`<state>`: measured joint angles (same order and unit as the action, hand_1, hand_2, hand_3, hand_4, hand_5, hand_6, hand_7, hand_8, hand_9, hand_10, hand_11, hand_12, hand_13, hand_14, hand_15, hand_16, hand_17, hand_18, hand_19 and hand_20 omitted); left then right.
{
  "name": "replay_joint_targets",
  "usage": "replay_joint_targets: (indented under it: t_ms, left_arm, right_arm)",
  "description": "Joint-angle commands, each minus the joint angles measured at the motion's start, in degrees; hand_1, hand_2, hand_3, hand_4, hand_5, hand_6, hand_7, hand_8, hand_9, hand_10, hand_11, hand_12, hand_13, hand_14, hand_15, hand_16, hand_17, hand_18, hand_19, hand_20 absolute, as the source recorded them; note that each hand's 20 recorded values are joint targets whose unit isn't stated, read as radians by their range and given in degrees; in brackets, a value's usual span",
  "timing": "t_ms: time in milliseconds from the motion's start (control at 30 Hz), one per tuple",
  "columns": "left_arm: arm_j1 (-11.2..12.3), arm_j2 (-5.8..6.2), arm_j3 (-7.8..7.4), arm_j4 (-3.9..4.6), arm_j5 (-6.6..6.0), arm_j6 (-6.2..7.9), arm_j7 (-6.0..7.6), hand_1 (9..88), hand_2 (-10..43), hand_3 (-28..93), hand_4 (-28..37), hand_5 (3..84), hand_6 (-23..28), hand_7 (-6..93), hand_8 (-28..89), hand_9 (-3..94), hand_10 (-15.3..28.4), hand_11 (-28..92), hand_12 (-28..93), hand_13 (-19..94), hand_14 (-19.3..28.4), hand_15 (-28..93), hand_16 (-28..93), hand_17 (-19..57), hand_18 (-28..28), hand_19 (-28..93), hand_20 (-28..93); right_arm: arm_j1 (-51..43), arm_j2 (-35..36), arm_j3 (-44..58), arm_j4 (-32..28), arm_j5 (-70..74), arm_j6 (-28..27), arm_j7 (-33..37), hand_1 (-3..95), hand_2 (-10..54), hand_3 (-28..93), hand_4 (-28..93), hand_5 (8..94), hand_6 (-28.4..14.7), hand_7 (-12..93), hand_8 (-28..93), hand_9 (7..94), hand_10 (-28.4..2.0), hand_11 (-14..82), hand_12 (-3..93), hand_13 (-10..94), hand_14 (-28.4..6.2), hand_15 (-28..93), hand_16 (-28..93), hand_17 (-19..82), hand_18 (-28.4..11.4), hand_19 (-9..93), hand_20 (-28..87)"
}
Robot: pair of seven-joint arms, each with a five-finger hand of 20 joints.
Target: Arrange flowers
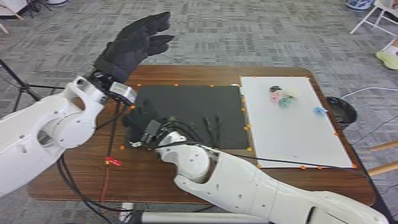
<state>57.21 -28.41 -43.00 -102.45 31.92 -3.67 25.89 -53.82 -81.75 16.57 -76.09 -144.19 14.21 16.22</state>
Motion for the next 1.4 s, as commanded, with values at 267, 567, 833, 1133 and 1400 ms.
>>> replay_joint_targets:
  t_ms: [267, 567, 833, 1133, 1400]
  left_arm:
    - [17.2, 2.11, -15.81, -4.46, 0.08, 2.92, 1.13, 27.9, -4.0, 65, -25.0, 23.4, 1.8, 16.0, -8, 17.5, 9.7, 13, 19, 16, 13.0, 24, 6, -10.7, 18.9, 36, 12]
    - [38.3, -1.33, -31.93, -7.81, 1.19, 6.84, -0.74, 27.9, -4.1, 66, -25.1, 23.5, 1.8, 16.1, -8, 17.6, 9.8, 13, 19, 16, 13.0, 24, 6, -10.6, 18.9, 36, 12]
    - [50.8, -5.11, -39.89, -10.93, 0.95, 9.36, -0.41, 28.0, -4.2, 66, -25.2, 23.5, 1.8, 16.2, -8, 17.6, 9.7, 13, 19, 16, 13.1, 24, 6, -10.7, 18.9, 36, 12]
    - [54.0, -7.34, -40.89, -11.79, 0.96, 10.38, 0.91, 28.0, -4.1, 66, -25.1, 23.4, 1.7, 16.2, -8, 17.6, 9.7, 13, 19, 16, 13.1, 24, 6, -10.6, 18.8, 36, 12]
    - [54.9, -7.24, -41.54, -12.07, 0.93, 10.75, 1.03, 28.0, -4.2, 66, -25.1, 23.5, 1.7, 16.2, -8, 17.7, 9.7, 13, 19, 16, 13.0, 24, 6, -10.7, 18.8, 36, 12]
  right_arm:
    - [1.9, 8.8, 2.3, -14.5, 5.5, -3.6, 2.4, 33.4, -9.5, 81, -28, 52.5, 1.7, 26, -16, 58.2, -8.1, 19.8, 17.5, 53, -8.6, 76, 27, 23, -18.3, 80, 53]
    - [-5.0, 30.5, 17.2, -22.2, 9.4, -3.2, 8.9, 33.4, -9.5, 75, -28, 49.6, -0.9, 25, -15, 53.7, -9.6, 21.8, 19.3, 49, -10.8, 76, 26, 22, -18.6, 81, 53]
    - [-14.1, 41.1, 31.9, -18.7, 7.2, -10.1, 13.7, 31.6, -9.5, 76, -28, 39.6, -4.1, 23, -12, 39.6, -11.8, 19.8, 20.1, 38, -12.3, 74, 20, 19, -18.8, 78, 52]
    - [-22.0, 47.9, 42.7, -16.9, 6.8, -10.5, 17.9, 30.1, -9.5, 78, -28, 37.3, -4.8, 21, -12, 37.6, -12.6, 18.7, 20.0, 36, -12.6, 74, 18, 17, -18.9, 77, 52]
    - [-21.0, 47.4, 45.5, -13.2, 11.2, -18.8, 13.6, 33.2, -9.5, 71, -28, 36.1, -4.6, 21, -11, 37.7, -11.7, 18.4, 20.4, 34, -12.1, 72, 18, 16, -18.9, 76, 52]
